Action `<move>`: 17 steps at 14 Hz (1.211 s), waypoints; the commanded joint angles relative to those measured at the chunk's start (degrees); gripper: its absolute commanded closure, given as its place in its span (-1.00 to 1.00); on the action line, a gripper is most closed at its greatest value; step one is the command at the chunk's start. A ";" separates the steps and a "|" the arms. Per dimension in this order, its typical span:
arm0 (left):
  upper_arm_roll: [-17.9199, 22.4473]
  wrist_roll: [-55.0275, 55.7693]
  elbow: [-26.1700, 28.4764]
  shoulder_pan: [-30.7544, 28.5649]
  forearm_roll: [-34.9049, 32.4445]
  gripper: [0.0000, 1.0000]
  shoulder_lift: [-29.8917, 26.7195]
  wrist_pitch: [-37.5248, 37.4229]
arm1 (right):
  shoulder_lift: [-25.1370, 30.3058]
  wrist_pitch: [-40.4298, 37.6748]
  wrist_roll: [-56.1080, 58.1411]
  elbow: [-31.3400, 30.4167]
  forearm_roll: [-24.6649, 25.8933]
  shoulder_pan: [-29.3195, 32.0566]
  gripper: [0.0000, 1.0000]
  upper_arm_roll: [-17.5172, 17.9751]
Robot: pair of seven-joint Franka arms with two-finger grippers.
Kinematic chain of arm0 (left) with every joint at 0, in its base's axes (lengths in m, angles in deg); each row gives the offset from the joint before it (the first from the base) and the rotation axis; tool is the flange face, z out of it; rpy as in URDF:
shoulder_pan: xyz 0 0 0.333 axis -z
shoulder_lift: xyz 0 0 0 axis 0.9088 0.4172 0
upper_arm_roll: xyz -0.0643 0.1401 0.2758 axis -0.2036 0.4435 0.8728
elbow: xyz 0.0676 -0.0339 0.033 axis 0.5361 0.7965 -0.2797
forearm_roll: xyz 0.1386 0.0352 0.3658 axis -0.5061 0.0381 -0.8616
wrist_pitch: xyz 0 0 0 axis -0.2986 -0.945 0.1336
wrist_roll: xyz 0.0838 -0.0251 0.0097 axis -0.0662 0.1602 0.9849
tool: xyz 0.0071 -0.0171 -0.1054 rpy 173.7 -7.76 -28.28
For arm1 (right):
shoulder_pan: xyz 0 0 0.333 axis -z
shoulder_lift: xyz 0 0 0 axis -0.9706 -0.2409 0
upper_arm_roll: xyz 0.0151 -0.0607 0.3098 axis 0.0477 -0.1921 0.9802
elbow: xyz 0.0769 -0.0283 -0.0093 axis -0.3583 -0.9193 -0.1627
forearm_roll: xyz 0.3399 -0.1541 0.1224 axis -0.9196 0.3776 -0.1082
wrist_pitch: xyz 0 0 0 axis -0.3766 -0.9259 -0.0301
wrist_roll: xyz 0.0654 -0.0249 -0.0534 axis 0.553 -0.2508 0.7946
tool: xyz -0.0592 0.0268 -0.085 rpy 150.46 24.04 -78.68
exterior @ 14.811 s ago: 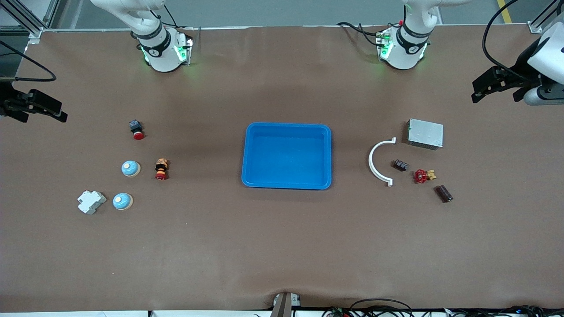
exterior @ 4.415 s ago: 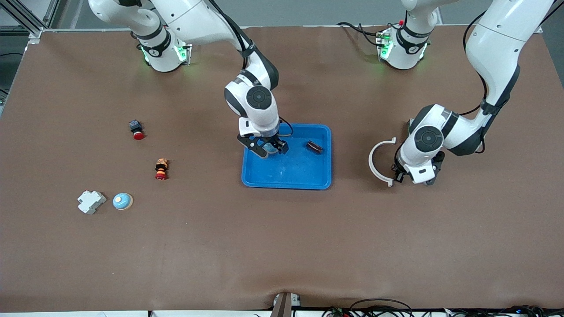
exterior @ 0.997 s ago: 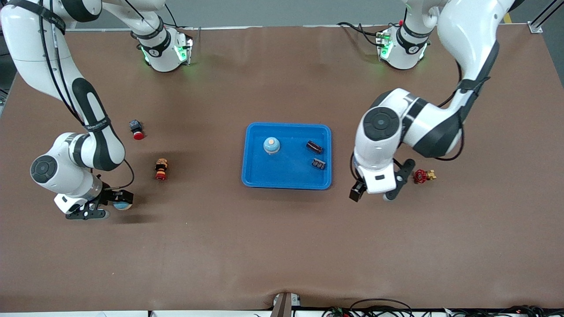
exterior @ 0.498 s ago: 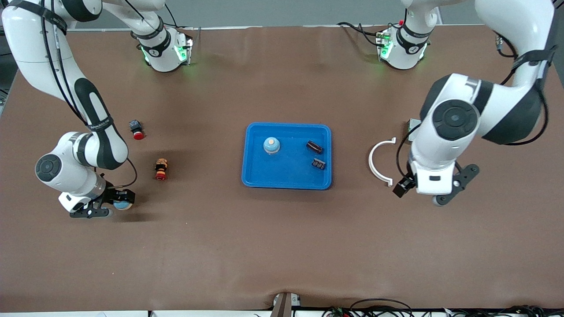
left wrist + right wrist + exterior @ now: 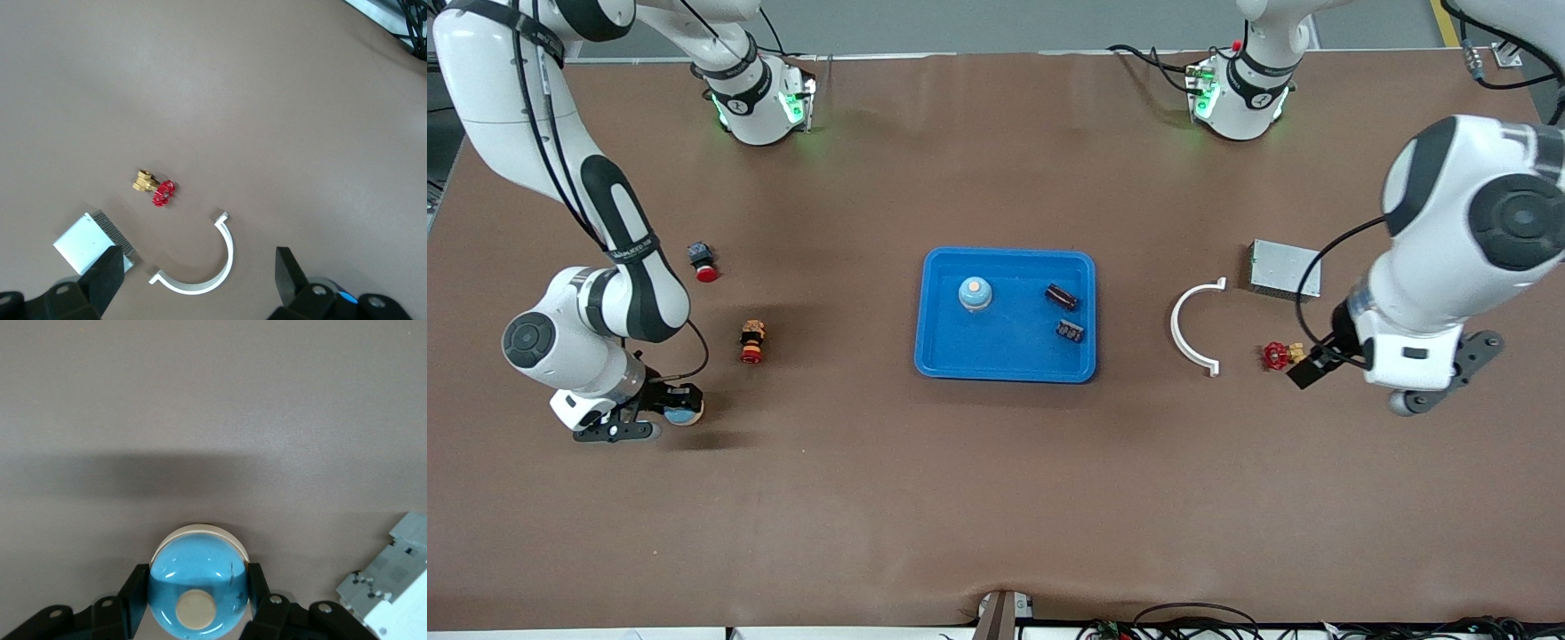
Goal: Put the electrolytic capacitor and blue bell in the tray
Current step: 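Grasp the second bell with the right gripper while the left gripper withdraws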
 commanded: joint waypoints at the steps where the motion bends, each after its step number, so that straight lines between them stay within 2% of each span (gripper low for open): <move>1: 0.38 -3.27 -0.09 -0.20 1.45 -1.00 -2.61 -1.81 | 3.24 -5.79 -3.62 1.06 -0.63 -1.47 1.00 0.20; 4: 5.38 -10.56 0.44 3.03 1.71 -1.00 -5.25 -3.21 | 4.12 -8.44 -7.76 1.77 -0.63 -3.49 1.00 0.11; 6: 11.26 -13.11 0.35 7.25 4.07 -1.00 -6.83 -4.44 | 4.65 -8.44 -10.56 1.77 -0.63 -4.55 1.00 0.11; 9: 15.14 -18.99 0.35 8.41 6.97 -1.00 -8.94 -5.24 | 7.19 -11.51 -22.92 1.33 -0.63 -9.54 1.00 0.11; 12: 28.30 -27.61 1.05 16.30 16.01 -1.00 -11.75 -7.78 | 9.57 -12.66 -38.21 1.41 -0.63 -16.92 1.00 0.11; 13: 29.99 -29.80 0.97 16.76 16.65 -1.00 -12.45 -7.87 | 9.66 -12.49 -44.01 1.68 -0.54 -19.82 1.00 0.11; 17: 32.64 -38.15 3.34 17.20 16.83 -1.00 -17.20 -9.19 | 9.31 -12.05 -61.26 3.79 -0.54 -29.49 1.00 0.11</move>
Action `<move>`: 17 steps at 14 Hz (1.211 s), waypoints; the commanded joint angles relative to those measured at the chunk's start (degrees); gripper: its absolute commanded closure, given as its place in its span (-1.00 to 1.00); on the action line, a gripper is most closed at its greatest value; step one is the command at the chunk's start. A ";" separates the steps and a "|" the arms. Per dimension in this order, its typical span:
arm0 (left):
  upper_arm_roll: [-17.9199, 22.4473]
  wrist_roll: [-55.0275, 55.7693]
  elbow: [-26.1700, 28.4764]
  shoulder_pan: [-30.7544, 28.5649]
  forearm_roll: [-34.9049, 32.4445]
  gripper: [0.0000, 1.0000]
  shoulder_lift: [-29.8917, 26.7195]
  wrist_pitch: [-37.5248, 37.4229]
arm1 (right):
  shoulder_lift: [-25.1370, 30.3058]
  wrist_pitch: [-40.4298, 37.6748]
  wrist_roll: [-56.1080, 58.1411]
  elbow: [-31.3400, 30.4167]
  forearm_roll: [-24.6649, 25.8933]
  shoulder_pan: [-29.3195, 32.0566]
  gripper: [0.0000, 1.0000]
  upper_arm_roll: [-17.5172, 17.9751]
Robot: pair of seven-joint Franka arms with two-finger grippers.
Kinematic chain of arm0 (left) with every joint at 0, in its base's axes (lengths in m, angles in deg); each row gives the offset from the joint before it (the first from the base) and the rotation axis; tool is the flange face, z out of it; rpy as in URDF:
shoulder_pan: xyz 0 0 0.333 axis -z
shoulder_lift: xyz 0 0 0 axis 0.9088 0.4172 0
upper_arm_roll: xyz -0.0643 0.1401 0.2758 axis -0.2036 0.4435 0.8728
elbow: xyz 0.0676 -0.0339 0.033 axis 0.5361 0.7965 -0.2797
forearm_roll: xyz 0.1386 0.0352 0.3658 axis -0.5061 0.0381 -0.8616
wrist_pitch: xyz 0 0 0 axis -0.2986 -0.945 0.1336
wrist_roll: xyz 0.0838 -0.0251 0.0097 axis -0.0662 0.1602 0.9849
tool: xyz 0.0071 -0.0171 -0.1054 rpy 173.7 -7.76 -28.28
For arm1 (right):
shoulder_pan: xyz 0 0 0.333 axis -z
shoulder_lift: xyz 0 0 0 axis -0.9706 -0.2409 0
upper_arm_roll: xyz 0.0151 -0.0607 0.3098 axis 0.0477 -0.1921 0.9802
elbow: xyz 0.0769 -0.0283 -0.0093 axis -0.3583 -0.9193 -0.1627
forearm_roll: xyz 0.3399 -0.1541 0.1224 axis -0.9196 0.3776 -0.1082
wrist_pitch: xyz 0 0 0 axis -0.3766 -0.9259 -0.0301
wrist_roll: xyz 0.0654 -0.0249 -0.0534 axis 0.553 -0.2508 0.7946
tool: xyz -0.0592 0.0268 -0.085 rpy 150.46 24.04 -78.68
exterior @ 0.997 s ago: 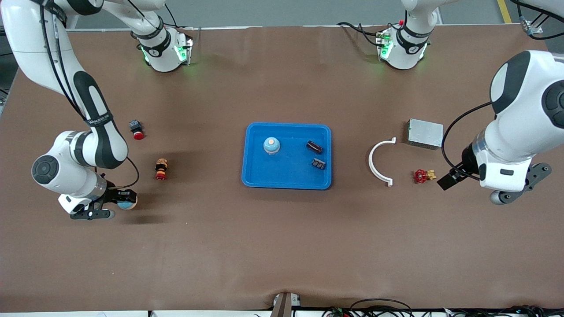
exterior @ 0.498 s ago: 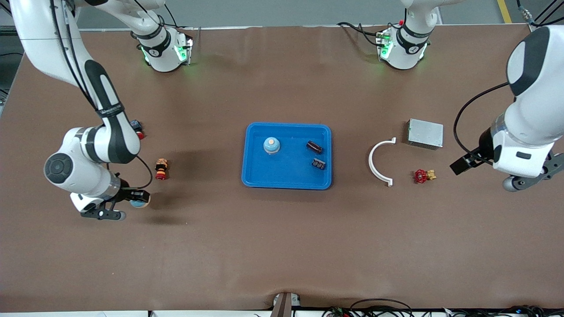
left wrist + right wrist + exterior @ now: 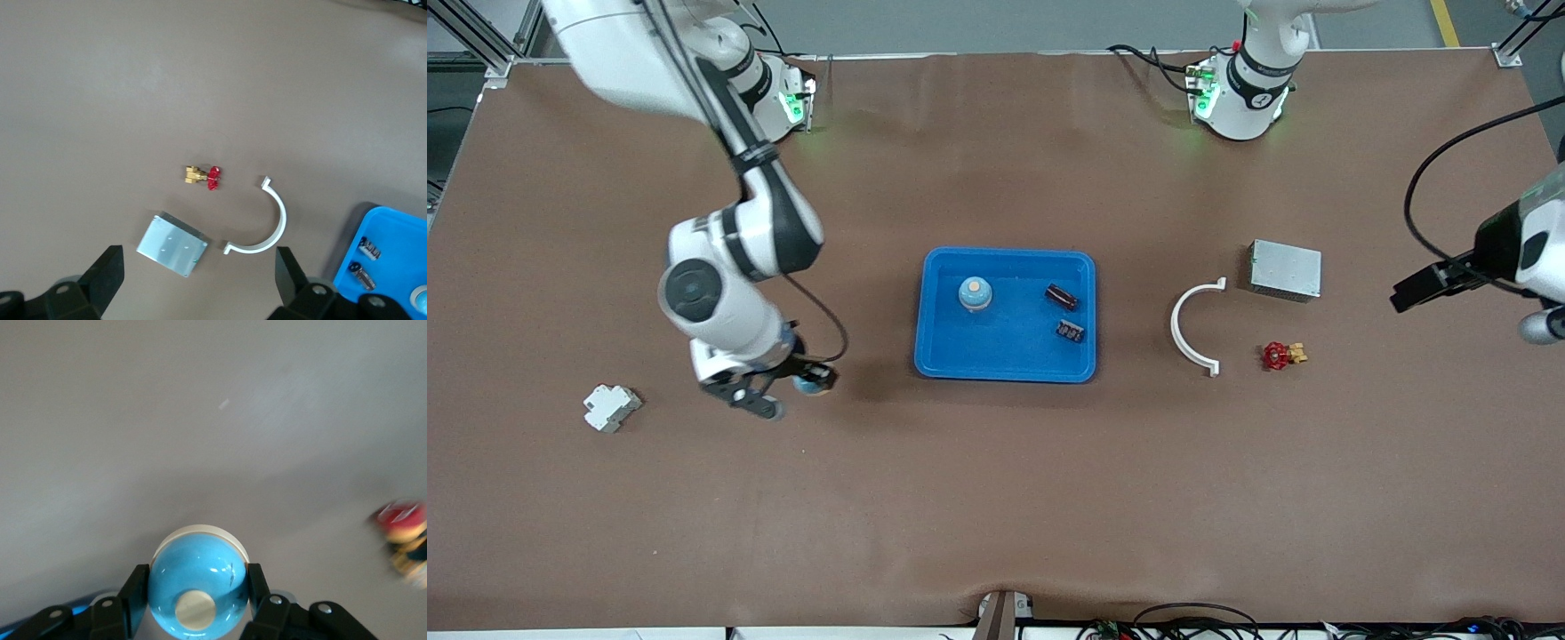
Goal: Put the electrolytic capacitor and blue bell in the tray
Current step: 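Carry the blue bell over the tray and lower it with the right gripper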
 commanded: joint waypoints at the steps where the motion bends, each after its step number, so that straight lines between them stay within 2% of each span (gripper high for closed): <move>1: 2.62 -4.45 3.57 1.59 1.10 -1.00 -5.10 -1.52 | 0.25 -0.28 -9.83 1.20 -0.29 -5.43 1.00 -0.75; 3: 4.29 -4.82 4.71 3.09 1.10 -1.00 -7.03 -2.23 | -1.76 -0.28 -16.07 3.04 -0.20 -9.13 1.00 -0.84; 7: 4.21 -4.90 8.83 3.10 1.01 -1.00 -11.51 -1.62 | -6.60 -0.10 -25.05 6.90 -0.29 -13.70 1.00 -0.84; 10: 2.72 -4.90 12.79 1.95 0.93 -1.00 -14.60 0.75 | -11.34 -0.01 -29.27 10.51 -0.20 -16.17 1.00 -0.84; 17: 1.58 -4.81 12.71 2.57 0.93 -1.00 -14.95 -0.03 | -13.99 2.89 -34.55 11.31 -0.38 -19.51 1.00 -0.84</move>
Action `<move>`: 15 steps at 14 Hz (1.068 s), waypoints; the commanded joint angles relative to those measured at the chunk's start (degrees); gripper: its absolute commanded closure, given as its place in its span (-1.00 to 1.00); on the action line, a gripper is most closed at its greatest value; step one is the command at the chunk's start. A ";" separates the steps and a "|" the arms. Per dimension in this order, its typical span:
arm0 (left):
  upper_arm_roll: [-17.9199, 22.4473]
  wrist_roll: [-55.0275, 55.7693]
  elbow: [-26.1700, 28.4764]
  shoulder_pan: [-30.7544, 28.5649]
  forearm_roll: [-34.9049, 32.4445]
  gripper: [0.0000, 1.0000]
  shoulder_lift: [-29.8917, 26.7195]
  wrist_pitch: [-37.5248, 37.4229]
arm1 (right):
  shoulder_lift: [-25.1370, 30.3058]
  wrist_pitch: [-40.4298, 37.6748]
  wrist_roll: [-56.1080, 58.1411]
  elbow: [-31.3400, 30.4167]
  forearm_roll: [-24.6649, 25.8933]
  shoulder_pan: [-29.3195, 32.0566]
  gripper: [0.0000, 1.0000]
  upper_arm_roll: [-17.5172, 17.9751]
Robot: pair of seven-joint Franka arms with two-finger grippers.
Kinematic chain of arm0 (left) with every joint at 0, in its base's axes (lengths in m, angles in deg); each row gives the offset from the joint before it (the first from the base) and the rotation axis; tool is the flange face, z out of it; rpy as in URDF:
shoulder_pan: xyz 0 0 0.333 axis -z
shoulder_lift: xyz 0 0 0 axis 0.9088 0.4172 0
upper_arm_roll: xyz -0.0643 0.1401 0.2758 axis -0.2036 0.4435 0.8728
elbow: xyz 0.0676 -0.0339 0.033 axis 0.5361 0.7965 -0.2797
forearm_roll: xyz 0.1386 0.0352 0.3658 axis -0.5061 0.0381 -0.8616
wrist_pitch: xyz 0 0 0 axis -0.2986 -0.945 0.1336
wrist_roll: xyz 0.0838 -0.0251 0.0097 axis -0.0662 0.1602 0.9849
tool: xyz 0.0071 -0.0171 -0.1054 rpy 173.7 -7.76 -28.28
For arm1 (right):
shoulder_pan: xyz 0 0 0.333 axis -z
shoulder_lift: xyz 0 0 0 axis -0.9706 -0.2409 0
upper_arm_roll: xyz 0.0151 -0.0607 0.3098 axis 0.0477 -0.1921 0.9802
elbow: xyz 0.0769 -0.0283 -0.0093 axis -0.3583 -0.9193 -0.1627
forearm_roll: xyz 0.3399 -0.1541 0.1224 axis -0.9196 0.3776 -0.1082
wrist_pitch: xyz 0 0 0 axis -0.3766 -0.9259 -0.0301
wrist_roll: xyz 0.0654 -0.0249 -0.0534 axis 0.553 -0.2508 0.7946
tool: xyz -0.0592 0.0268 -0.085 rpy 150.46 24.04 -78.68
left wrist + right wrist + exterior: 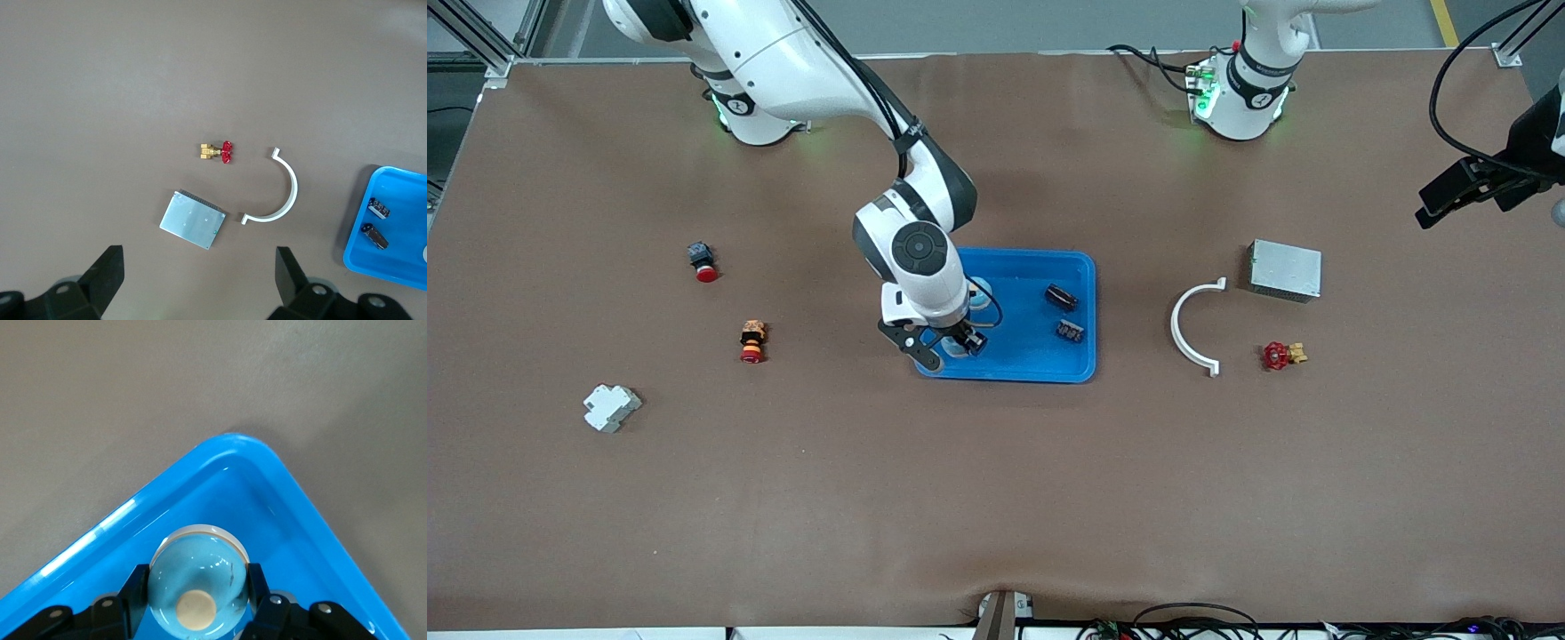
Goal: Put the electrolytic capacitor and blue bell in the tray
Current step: 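Carry the blue bell over the tray and lower it with the right gripper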
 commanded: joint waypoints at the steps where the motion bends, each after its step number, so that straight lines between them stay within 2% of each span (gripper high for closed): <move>1: -1.72 -1.02 1.67 0.01 0.88 -1.00 -1.33 0.09 | -1.11 0.45 -2.78 1.38 -0.38 -2.06 1.00 -0.68; 15: -1.99 -5.50 -0.35 -0.08 0.53 -1.00 -0.80 -3.43 | -3.31 2.65 -3.49 0.95 0.59 -2.68 1.00 -0.85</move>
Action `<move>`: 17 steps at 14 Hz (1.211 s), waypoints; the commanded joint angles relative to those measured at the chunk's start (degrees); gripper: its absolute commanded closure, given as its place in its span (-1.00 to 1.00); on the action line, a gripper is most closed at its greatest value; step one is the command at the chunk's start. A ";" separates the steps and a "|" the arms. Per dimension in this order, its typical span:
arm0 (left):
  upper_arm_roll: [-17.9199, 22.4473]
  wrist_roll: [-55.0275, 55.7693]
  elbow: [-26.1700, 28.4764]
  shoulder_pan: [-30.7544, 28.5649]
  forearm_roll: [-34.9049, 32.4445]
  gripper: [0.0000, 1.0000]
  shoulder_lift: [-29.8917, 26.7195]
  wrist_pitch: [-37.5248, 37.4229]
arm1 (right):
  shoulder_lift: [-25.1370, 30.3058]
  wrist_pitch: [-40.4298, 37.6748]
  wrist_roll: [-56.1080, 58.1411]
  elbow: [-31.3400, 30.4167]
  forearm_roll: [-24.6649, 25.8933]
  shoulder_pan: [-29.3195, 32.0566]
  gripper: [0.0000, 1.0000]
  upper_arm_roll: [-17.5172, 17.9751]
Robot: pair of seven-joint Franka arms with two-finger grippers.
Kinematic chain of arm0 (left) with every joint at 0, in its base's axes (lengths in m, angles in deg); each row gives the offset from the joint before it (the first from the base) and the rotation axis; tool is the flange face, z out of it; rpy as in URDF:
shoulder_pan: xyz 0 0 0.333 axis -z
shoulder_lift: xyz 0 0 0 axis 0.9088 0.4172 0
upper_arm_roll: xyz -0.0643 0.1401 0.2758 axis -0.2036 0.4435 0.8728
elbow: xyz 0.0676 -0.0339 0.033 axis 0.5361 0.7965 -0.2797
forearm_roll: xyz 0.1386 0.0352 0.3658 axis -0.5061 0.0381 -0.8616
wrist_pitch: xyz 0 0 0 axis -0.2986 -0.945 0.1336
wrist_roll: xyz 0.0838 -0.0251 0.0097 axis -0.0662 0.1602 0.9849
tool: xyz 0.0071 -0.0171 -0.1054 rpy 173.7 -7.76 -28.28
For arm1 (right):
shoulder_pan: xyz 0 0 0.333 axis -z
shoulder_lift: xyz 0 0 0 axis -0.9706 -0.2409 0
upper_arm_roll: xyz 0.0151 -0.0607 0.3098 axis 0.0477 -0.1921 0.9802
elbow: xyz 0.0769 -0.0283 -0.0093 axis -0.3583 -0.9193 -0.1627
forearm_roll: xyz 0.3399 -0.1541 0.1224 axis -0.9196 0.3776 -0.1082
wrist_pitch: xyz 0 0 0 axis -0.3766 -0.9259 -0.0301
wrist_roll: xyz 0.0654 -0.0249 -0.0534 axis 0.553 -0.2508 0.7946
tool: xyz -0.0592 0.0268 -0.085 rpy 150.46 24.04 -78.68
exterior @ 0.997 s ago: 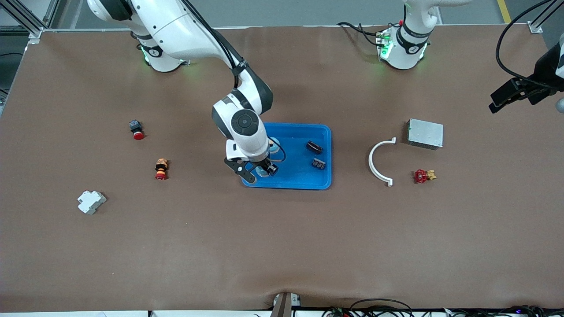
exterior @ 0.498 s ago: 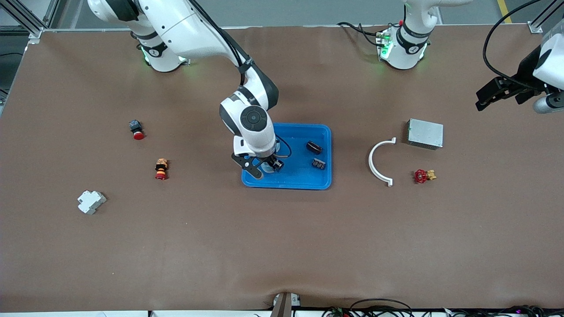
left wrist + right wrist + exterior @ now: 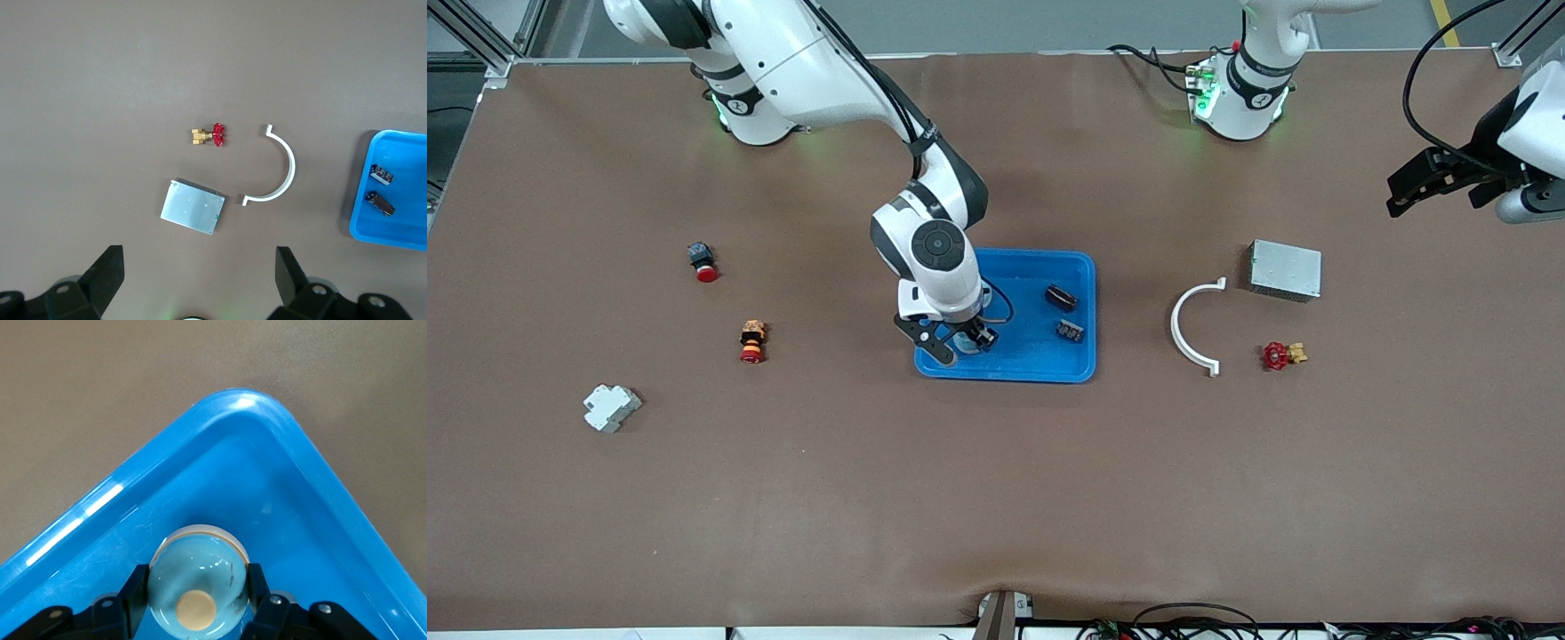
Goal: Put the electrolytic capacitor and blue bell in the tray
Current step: 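Carry the blue bell over the tray and lower it with the right gripper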
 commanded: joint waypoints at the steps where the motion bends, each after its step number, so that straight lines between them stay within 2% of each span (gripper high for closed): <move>1: 0.04 -1.39 -0.98 -0.37 0.53 -1.00 -0.61 -1.06 | -0.81 0.57 -1.10 0.95 0.59 -0.65 1.00 -0.49; 7: 0.13 -1.57 -1.34 -0.20 0.53 -1.00 -0.53 -1.15 | -1.87 1.89 -1.72 0.86 1.03 -0.92 1.00 -0.58; 8: 0.04 -1.48 -1.34 -0.11 0.44 -1.00 -0.53 -1.15 | -1.87 1.89 -2.50 0.86 1.12 -0.83 0.41 -0.67; 9: 0.04 -1.56 -1.42 -0.02 0.35 -1.00 -0.53 -1.15 | -1.87 1.89 -3.55 0.86 1.30 -1.09 -0.99 -0.76; 11: -0.05 -1.57 -1.51 -0.02 0.27 -1.00 -0.61 -1.76 | -1.78 1.72 -4.88 0.95 3.22 -1.36 -1.00 -0.76; 17: -1.89 -0.95 -1.60 -0.02 0.27 -1.00 -0.53 -1.94 | -1.52 1.46 -4.88 1.03 3.41 -1.36 -1.00 -0.76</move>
